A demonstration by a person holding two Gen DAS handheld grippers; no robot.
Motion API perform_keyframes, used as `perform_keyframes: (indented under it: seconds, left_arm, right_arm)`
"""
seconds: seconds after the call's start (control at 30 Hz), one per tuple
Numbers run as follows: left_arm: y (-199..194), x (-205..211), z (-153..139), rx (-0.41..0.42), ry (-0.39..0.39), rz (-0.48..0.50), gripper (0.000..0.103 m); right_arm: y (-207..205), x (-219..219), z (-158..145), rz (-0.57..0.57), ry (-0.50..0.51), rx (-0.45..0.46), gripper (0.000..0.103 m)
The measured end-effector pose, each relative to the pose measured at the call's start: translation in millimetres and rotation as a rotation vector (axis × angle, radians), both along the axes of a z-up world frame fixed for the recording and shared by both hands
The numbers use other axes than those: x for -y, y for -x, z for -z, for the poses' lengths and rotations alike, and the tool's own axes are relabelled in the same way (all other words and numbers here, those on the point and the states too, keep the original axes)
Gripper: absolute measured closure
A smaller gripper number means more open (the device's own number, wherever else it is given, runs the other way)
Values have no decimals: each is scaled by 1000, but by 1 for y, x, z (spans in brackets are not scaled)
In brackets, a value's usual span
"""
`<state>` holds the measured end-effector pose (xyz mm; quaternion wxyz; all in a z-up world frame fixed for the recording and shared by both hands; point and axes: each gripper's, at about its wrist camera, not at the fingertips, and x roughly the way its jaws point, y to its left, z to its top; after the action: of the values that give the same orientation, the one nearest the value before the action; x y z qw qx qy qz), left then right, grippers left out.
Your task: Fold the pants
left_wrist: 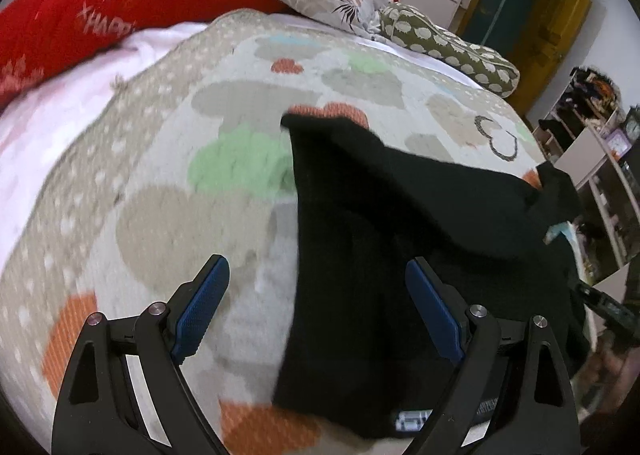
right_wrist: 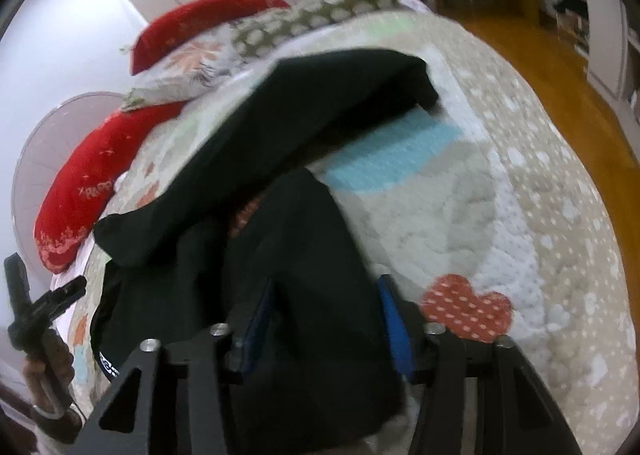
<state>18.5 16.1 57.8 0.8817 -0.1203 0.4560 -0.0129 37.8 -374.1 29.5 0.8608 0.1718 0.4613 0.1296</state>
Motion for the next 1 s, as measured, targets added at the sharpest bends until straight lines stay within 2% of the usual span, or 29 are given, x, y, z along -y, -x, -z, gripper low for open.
perform_keyframes:
  seconds: [0.03, 0.13, 0.23, 0.3, 0.4, 0.53, 0.6, 0.67, 0.7, 0.77, 0.8, 0.87, 0.93, 1.0]
  left_arm:
    - [4, 0, 2, -9, 11, 2, 12]
    - [17, -1, 10, -32, 31, -6, 12]
    - [26, 1, 20, -58, 61, 4, 12]
    - [28, 2, 27, -77, 74, -7, 12]
    - [29, 7, 35, -86, 64, -26, 12]
    - [28, 18, 38, -88, 30, -24, 12]
    - [25, 24, 38, -82, 29, -5, 13]
    - [23, 31, 37, -80, 28, 13, 43]
    - [23, 35, 35, -77, 38, 27, 64]
    - [24, 36, 32, -71, 82, 57, 65]
    - [24, 34, 29, -67, 79, 59, 66]
    - [28, 22, 18, -36, 91, 47, 67]
    - [33, 1, 4, 1, 127, 47, 67]
    - [36, -18, -5, 14, 111, 17, 67]
  right_arm:
    - [3, -3, -5, -12, 3, 16, 85]
    - [23, -7, -27, -15, 55, 106, 95]
    - [48, 5, -45, 30, 65, 165, 95]
    - [57, 18, -48, 59, 68, 166, 95]
    - [56, 29, -37, 95, 42, 116, 95]
    - [53, 42, -11, 161, -65, 14, 93]
    - [54, 42, -3, 175, -95, -1, 93]
    - [52, 38, 3, 180, -101, -5, 88]
    - [50, 37, 5, 189, -103, -6, 86]
    - [45, 33, 7, 208, -125, -25, 83]
    - [44, 25, 4, 183, -160, -22, 82]
    - [43, 0, -7, 64, -212, 15, 82]
    - [44, -30, -18, -68, -219, 31, 82]
    - [48, -43, -25, -126, -248, 41, 82]
